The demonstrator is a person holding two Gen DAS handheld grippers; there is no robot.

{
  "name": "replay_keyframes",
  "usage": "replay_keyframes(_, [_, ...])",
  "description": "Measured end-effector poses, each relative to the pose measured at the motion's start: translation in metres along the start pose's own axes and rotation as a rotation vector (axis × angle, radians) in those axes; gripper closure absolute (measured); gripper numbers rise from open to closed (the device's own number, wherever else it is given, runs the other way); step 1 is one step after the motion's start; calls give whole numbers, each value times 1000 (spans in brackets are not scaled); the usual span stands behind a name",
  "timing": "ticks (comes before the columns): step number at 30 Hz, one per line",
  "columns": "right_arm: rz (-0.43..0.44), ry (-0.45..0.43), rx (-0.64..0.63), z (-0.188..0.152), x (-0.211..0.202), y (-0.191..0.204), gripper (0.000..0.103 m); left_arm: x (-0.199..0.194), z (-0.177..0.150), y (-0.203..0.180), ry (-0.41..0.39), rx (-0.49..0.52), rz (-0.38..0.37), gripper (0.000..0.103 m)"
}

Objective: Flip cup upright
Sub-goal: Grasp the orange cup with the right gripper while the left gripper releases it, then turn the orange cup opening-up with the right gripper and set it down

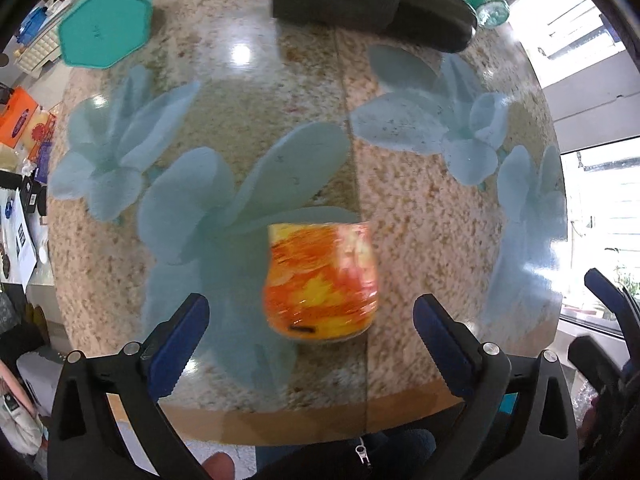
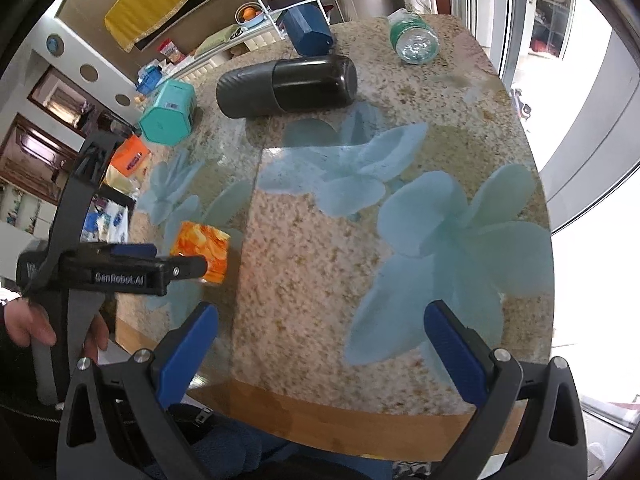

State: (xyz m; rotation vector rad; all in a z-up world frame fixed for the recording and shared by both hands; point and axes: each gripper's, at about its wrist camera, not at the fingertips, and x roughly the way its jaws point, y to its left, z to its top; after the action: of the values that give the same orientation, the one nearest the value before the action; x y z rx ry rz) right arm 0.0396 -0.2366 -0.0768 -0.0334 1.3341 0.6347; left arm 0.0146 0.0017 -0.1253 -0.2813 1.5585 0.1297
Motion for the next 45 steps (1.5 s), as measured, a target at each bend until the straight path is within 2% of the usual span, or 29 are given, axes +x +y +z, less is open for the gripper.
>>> replay_keyframes(7, [78, 46, 60, 15, 22, 29, 0, -21, -10, 56, -20, 18, 1, 0])
replay_keyframes(10, [84, 86, 82, 23, 41, 47, 0, -32, -19, 88, -37, 27, -38, 0])
replay_keyframes(15, [53, 171, 142, 39, 78, 77, 0, -33, -20, 112, -24, 102, -112, 0])
replay_keyframes(21, [-33, 274, 193, 51, 114, 100, 0, -18, -21, 135, 3, 142, -181, 0])
replay_keyframes(25, [-94, 350, 201, 57, 134, 108, 0, -9, -21, 139, 15, 194, -182, 0])
replay_keyframes(30, [-141, 409, 205, 62, 151, 115, 0, -4, -18, 150, 30, 205, -206, 0])
replay_keyframes(32, [-161, 435, 202, 63, 158, 118, 10, -2, -17, 155, 37, 205, -212, 0])
replay_keyframes(33, [-172, 448, 201, 63, 161, 118, 24, -2, -16, 158, 35, 203, -214, 0])
replay_keyframes(34, [-181, 455, 202, 62, 163, 119, 28, -2, -15, 160, 31, 198, -216, 0])
replay_keyframes(38, [-197, 512, 210, 62, 180, 119, 31, -1, -15, 170, 25, 172, -229, 0])
replay_keyframes(41, [-213, 486, 190, 62, 181, 123, 38, 1, -16, 176, 29, 154, -236, 0])
replay_keyframes(45, [-175, 463, 210, 62, 181, 124, 40, 1, -18, 180, 24, 138, -232, 0])
